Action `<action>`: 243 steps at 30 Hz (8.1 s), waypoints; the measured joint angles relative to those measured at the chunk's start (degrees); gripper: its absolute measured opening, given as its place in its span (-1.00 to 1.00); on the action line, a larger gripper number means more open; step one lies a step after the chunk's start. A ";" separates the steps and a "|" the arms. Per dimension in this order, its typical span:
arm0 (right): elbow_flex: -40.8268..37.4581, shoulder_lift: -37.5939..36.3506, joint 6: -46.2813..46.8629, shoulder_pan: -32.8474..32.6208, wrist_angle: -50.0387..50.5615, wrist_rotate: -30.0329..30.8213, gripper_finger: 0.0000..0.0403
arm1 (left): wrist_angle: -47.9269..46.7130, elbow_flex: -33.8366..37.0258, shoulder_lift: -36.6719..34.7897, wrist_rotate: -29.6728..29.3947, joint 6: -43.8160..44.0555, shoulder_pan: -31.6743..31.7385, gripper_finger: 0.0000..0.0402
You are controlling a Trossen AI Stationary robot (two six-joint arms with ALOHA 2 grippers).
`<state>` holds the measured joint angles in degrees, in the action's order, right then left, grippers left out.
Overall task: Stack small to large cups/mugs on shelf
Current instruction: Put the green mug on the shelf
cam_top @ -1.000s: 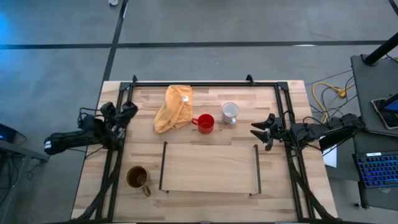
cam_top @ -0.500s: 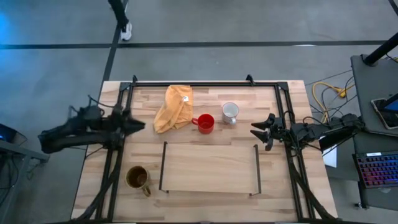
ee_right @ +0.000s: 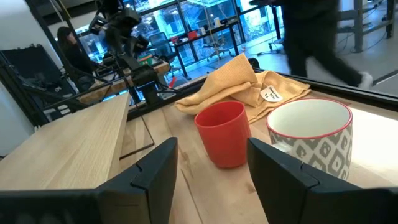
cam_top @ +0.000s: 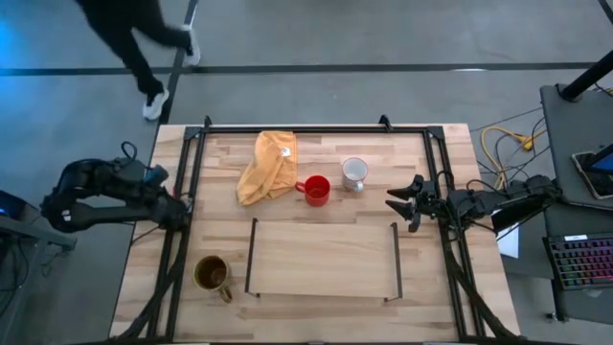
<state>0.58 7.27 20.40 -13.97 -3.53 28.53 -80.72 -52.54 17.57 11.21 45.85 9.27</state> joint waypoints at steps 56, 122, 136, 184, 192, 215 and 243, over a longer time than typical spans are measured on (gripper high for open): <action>0.00 0.02 0.00 0.00 0.00 0.00 -0.08 | 6.35 -3.20 45.06 -8.59 34.72 -47.02 -0.40; 0.00 0.04 -0.02 0.00 0.00 0.00 -0.08 | 13.62 0.35 50.23 -8.85 27.24 -48.36 -0.93; -0.01 0.04 0.00 0.02 -0.01 0.00 -0.08 | -9.56 -24.73 50.05 -9.19 21.68 -48.20 -0.93; -0.01 0.04 0.00 0.01 -0.01 0.00 -0.08 | -9.23 -70.07 83.88 -4.04 -40.56 -17.89 -0.93; 0.00 0.04 0.00 0.00 0.00 0.00 -0.08 | -9.30 -69.37 84.39 -2.98 -37.24 -19.13 -0.93; 0.00 0.02 0.00 0.00 0.00 0.00 -0.08 | -9.19 -66.84 86.45 -5.64 -40.18 -22.08 -0.93; 0.00 0.04 -15.53 0.02 -0.04 0.02 -0.08 | -9.23 -64.21 85.43 -5.63 -40.37 -22.05 -0.89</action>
<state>0.58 7.31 4.87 -13.96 -3.57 28.56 -89.95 -116.75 103.00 5.58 5.48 -12.78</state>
